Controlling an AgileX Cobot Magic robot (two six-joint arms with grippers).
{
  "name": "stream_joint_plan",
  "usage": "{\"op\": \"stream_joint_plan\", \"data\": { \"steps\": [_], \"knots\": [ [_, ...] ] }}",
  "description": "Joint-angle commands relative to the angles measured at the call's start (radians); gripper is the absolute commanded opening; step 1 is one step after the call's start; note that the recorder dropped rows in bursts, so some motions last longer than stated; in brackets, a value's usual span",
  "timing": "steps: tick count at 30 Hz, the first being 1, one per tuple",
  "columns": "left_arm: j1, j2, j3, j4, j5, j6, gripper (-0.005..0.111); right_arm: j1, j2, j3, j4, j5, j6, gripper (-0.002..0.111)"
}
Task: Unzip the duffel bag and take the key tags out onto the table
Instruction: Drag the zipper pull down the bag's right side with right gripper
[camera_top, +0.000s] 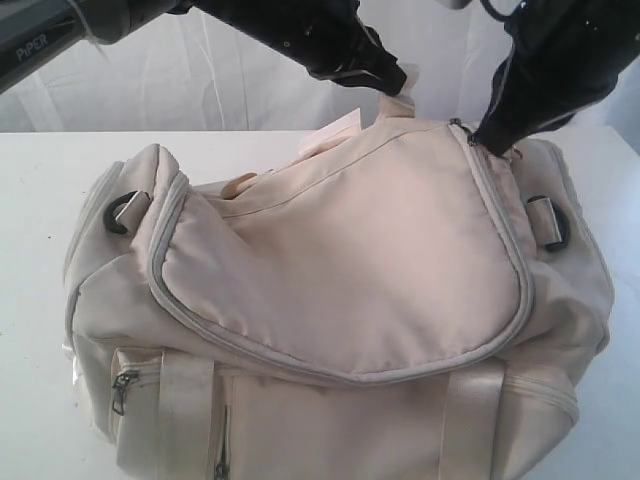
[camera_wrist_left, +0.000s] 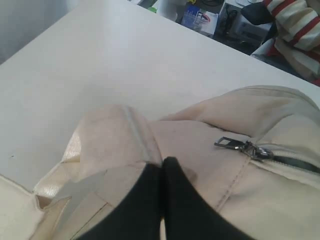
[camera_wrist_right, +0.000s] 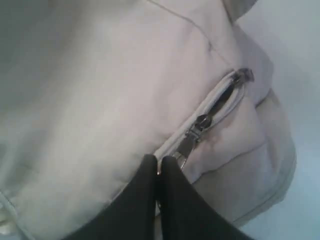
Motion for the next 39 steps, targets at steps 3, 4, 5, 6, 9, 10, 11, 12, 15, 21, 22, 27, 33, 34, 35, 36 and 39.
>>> {"op": "stream_joint_plan", "data": {
  "steps": [3,4,5,6,9,10,11,12,15,21,22,27,33,34,35,36,39],
  "knots": [
    [-0.004,-0.024,-0.017,0.013,-0.034,-0.05,0.0,-0.003,-0.041,0.118,0.003,0.021,0.057,0.0],
    [-0.004,-0.02,-0.017,0.013,-0.034,-0.05,0.0,-0.003,-0.053,0.133,0.008,0.021,0.059,0.0],
    [-0.004,-0.018,-0.017,0.015,-0.034,-0.052,0.0,-0.003,-0.066,0.145,0.013,0.021,0.059,0.0],
    [-0.004,-0.013,-0.017,0.017,-0.034,-0.054,0.0,-0.003,-0.086,0.163,0.025,0.021,0.059,0.0],
    [-0.004,0.001,-0.017,0.017,-0.036,-0.062,0.0,-0.003,-0.142,0.207,0.047,0.021,0.059,0.0],
    [-0.004,0.005,-0.017,0.017,-0.035,-0.064,0.0,-0.003,-0.159,0.225,0.05,0.021,0.062,0.0],
    [-0.004,0.01,-0.017,0.019,-0.036,-0.064,0.0,-0.003,-0.181,0.241,0.052,0.021,0.064,0.0],
    [-0.004,0.015,-0.017,0.019,-0.04,-0.068,0.0,-0.003,-0.203,0.265,0.06,0.021,0.064,0.0],
    [-0.004,0.025,-0.017,0.024,-0.049,-0.075,0.0,-0.003,-0.27,0.327,0.08,0.021,0.064,0.0],
    [-0.004,0.03,-0.017,0.025,-0.101,-0.077,0.0,-0.003,-0.395,0.448,0.094,0.021,0.076,0.0],
    [-0.004,0.03,-0.017,0.028,-0.109,-0.077,0.0,-0.003,-0.415,0.463,0.094,0.021,0.083,0.0],
    [-0.004,0.031,-0.017,0.058,-0.146,-0.084,0.0,-0.003,-0.493,0.549,0.155,0.021,0.085,0.0],
    [0.01,0.031,-0.017,0.077,-0.155,-0.134,0.0,-0.003,-0.54,0.656,0.267,-0.008,0.074,0.0],
    [0.015,0.031,-0.017,0.077,-0.154,-0.137,0.0,-0.003,-0.54,0.674,0.281,-0.02,0.072,0.0],
    [0.023,0.031,-0.017,0.077,-0.152,-0.137,0.0,-0.003,-0.54,0.687,0.292,-0.03,0.066,0.0],
    [0.025,0.031,-0.017,0.077,-0.152,-0.139,0.0,-0.003,-0.54,0.703,0.309,-0.042,0.055,0.0],
    [0.034,0.031,-0.017,0.077,-0.145,-0.141,0.0,-0.003,-0.54,0.744,0.371,-0.089,0.036,0.0]
  ]
}}
